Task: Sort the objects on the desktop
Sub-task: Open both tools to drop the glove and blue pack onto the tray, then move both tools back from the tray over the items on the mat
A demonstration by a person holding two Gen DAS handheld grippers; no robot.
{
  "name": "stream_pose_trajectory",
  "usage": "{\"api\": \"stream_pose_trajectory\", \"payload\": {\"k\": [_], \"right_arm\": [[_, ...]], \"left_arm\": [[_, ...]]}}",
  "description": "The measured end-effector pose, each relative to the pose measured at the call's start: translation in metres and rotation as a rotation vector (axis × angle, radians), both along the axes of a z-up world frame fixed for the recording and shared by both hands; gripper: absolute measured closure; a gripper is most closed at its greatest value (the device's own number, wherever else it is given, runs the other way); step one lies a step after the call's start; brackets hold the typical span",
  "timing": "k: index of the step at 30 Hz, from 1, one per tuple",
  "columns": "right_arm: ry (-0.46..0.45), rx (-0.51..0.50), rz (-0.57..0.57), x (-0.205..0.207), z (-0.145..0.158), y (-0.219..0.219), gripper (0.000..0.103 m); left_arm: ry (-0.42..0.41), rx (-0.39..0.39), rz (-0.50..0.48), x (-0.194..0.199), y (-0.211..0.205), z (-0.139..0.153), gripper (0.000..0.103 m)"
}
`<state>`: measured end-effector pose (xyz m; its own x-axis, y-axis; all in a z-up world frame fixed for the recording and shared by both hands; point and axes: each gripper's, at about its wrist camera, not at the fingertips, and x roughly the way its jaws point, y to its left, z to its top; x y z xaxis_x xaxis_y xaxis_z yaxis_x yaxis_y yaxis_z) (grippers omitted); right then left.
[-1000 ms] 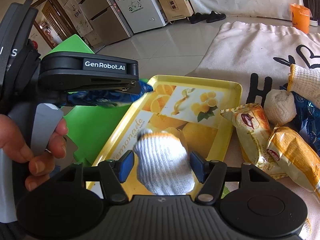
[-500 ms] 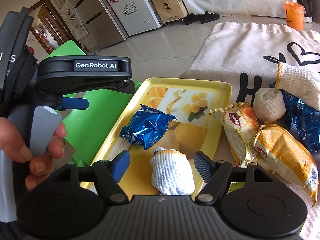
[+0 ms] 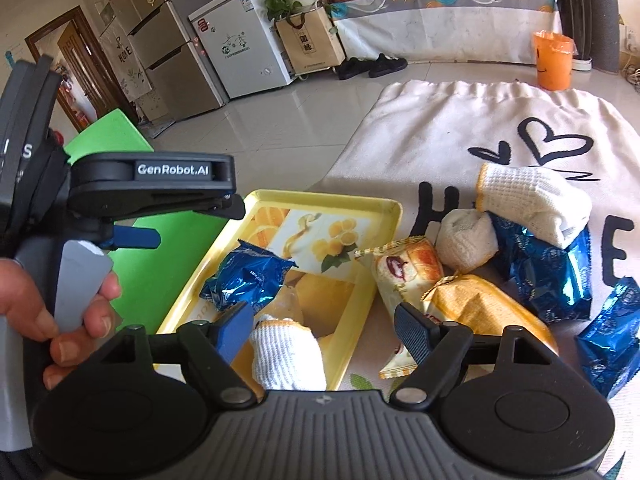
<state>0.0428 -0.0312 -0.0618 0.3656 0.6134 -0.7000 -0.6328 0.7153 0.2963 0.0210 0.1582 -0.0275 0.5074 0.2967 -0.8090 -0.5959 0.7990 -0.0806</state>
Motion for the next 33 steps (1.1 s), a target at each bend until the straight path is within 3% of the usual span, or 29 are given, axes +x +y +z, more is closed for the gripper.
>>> {"api": "stream_pose_trajectory", "payload": {"k": [5, 12, 17, 33], "right_arm": [[-0.041, -0.007, -0.073, 0.004, 0.013, -0.024, 0.02], [-0.101, 0.006, -0.165, 0.008, 0.031, -0.059, 0.013], [-0.151, 0.004, -0.2, 0.008, 0.043, -0.076, 0.01], [-0.196, -0.077, -0.356, 0.004, 0.061, -0.133, 0.007]], "left_arm": [[-0.005, 0.055, -0.054, -0.01, -0.021, 0.002, 0.001], [-0.05, -0.016, -0.049, -0.042, -0.056, 0.007, 0.001], [-0.024, -0.086, -0.058, -0.063, -0.085, 0.003, 0.001], [0.05, 0.0, -0.164, -0.082, -0.17, 0.032, 0.001]]}}
